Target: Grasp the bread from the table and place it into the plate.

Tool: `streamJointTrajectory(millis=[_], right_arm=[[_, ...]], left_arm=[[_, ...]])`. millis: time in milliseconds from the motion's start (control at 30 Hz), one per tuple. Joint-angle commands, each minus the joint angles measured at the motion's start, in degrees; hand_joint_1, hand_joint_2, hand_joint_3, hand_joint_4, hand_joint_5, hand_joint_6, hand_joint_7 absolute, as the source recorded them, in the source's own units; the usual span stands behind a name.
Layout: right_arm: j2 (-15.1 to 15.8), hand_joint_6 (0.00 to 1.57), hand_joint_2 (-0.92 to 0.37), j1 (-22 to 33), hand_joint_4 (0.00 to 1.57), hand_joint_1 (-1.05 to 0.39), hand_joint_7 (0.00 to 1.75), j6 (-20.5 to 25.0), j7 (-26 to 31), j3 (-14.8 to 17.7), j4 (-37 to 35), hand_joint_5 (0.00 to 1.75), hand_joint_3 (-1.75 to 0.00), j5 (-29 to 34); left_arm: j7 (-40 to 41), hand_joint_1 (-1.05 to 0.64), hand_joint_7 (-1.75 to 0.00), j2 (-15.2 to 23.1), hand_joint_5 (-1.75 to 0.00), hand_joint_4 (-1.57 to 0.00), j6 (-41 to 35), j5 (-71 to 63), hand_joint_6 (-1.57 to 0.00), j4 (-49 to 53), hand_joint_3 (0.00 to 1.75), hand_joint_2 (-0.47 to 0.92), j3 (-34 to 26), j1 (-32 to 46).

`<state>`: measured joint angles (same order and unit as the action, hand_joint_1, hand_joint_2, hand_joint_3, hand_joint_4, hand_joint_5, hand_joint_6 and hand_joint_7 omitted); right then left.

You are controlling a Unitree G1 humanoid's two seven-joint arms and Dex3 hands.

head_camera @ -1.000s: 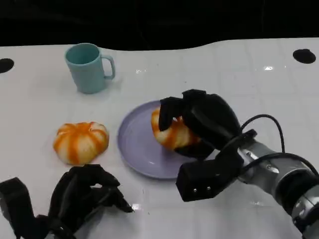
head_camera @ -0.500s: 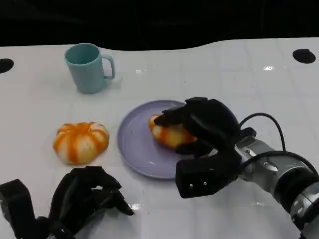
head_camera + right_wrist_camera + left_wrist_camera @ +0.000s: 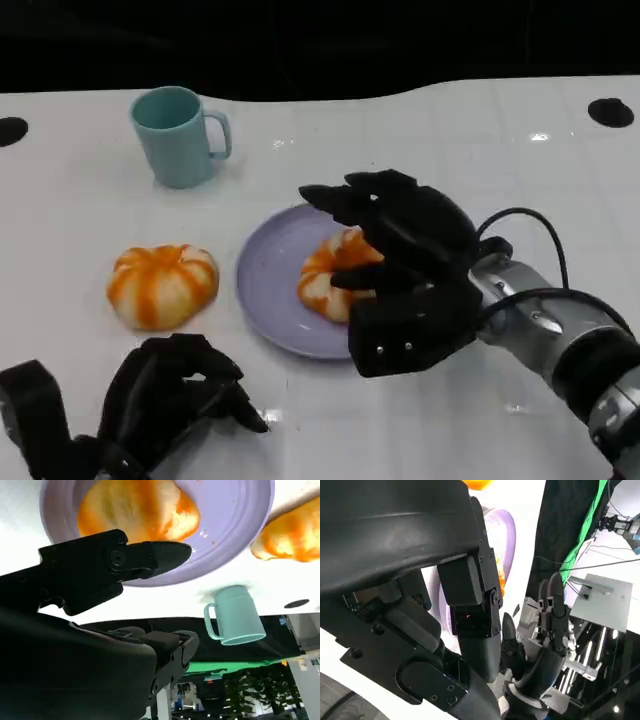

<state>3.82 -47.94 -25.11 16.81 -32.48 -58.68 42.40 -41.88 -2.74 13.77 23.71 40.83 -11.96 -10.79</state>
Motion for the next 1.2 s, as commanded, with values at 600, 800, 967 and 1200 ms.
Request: streamJointTrajectory(millis=[600,800,967,1200], right_arm=[[12.74,0.34,-0.92,16.48,0.11,-0.59,0.06,-4.78,-2.96,5.92,24.77,0.48,-0.09,-2.90],[16.83,0.57,-0.86,22.24,0.32,-0.36,0.15,-10.01,0.61,8.50,28.50,0.61,-0.01,-2.59],[19.14,0.74,-0.84,26.18,0.48,-0.24,0.24,-12.74,2.90,10.17,30.08,0.83,0.00,-2.25],[21.61,0.75,-0.86,32.58,0.58,-0.20,0.74,-12.42,2.75,12.78,35.17,1.27,-0.05,-1.73]], left_arm=[[0.05,-1.05,-0.34,0.64,-0.61,-1.57,0.61,-0.04,-1.57,0.19,0.00,0.69,-0.35,-0.17],[0.67,-1.05,-0.34,0.47,-0.61,-1.57,0.38,-0.19,-1.57,0.05,0.00,0.69,-0.27,-0.23],[0.85,-1.05,-0.34,0.38,-0.62,-1.57,-0.51,0.02,-1.57,-0.08,0.00,0.67,-0.34,-0.35],[0.58,-1.05,-0.34,0.24,-0.62,-1.57,-0.64,0.13,-1.57,-0.19,0.00,0.67,-0.37,-0.29]])
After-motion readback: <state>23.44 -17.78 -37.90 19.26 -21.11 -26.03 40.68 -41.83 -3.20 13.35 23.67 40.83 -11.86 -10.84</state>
